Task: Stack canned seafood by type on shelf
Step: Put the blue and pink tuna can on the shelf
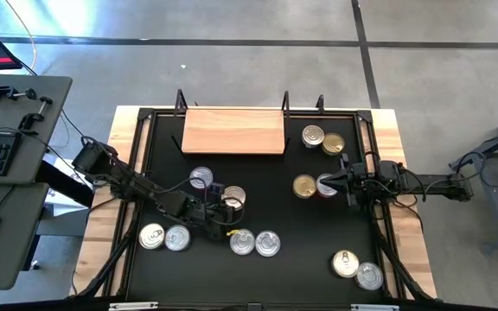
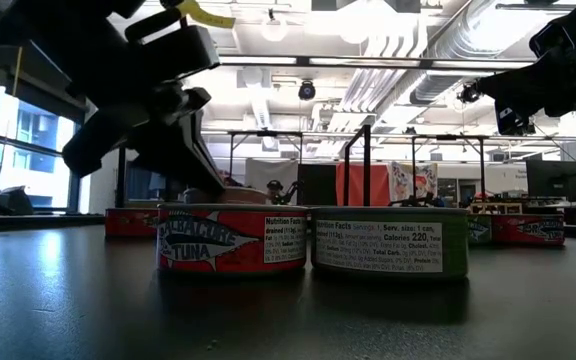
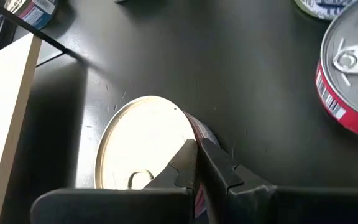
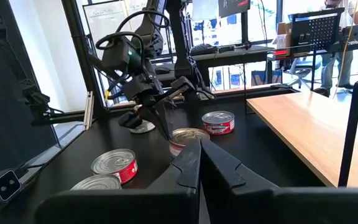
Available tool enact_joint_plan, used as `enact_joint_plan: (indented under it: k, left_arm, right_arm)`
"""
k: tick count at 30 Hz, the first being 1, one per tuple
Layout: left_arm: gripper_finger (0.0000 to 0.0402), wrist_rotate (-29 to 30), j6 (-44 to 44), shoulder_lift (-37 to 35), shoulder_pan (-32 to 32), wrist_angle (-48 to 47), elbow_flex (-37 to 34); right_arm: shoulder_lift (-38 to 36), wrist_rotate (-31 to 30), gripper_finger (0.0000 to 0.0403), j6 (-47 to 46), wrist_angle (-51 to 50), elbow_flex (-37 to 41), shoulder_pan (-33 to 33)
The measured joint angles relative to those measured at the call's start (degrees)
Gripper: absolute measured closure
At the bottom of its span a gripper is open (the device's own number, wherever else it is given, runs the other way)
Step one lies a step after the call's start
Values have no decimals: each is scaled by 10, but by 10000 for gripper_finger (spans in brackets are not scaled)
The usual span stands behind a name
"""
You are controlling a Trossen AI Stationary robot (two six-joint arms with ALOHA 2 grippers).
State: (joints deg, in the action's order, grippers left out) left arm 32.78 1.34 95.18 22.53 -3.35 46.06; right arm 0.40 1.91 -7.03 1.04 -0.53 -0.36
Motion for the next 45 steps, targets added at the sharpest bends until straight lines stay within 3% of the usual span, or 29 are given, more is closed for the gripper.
enact_joint_plan:
  k: [14,31,39,45]
  left_arm:
    - [401,8,-72,-3,-9,11,3]
    - [401,123,39,-3,-8,34,3]
    - [401,130,119,-3,-84,43,3]
    - [401,125,216,-3,-169,116,3]
  right_arm:
    - [0,0,402,0,0,0,0]
    - [0,0,402,0,0,0,0]
    - [0,0,402,0,0,0,0]
    - [0,0,402,0,0,0,0]
